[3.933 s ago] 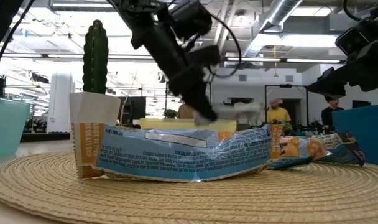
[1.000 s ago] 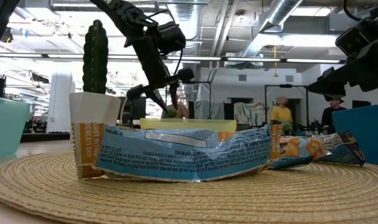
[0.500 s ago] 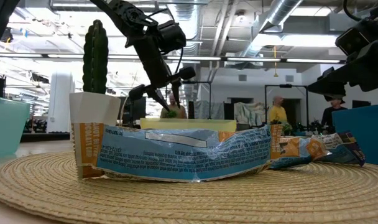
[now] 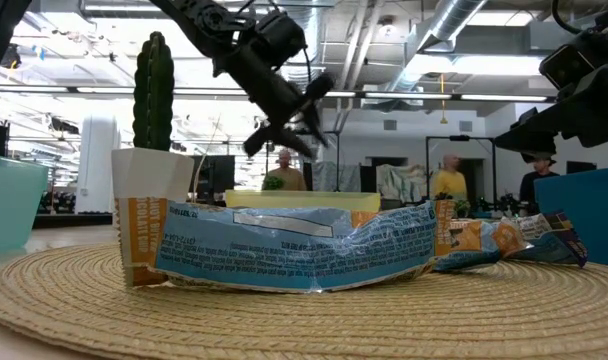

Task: Pick and place Granola Bars by type
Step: Put the yellow granola bar into the yellow bin

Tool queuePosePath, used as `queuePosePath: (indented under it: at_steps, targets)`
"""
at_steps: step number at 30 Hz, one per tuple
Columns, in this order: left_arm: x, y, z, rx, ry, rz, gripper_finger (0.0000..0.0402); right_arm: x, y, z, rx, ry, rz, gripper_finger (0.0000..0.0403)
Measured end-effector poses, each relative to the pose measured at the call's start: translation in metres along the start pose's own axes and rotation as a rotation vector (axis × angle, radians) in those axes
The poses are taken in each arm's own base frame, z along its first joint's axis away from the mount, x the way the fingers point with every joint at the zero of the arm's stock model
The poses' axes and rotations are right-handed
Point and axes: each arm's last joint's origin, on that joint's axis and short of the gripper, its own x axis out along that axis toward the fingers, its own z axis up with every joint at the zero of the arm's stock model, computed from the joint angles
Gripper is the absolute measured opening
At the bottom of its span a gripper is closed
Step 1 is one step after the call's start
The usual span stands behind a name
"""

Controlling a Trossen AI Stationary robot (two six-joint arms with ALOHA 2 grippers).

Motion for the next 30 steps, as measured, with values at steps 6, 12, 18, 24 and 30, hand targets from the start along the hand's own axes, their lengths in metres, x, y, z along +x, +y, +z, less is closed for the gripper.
queuePosePath:
  at_steps: [6, 12, 18, 24, 30]
  targets:
    - [-0.003, -0.021, 0.003, 0.170, -0.014, -0.252, 0.0128, 0.000, 0.000, 0.000, 0.000, 0.000, 0.000, 0.0234]
    - [-0.011, -0.044, 0.001, 0.429, 0.007, -0.614, 0.0128, 0.000, 0.000, 0.000, 0.000, 0.000, 0.000, 0.0234]
    - [-0.018, -0.055, -0.008, 0.572, 0.093, -0.838, 0.0128, 0.000, 0.000, 0.000, 0.000, 0.000, 0.000, 0.0234]
    - [-0.026, -0.066, -0.017, 0.646, 0.111, -0.926, 0.0128, 0.000, 0.000, 0.000, 0.000, 0.001, 0.000, 0.0234]
    - [-0.031, -0.076, -0.034, 0.699, 0.172, -0.999, 0.0128, 0.000, 0.000, 0.000, 0.000, 0.000, 0.000, 0.0234]
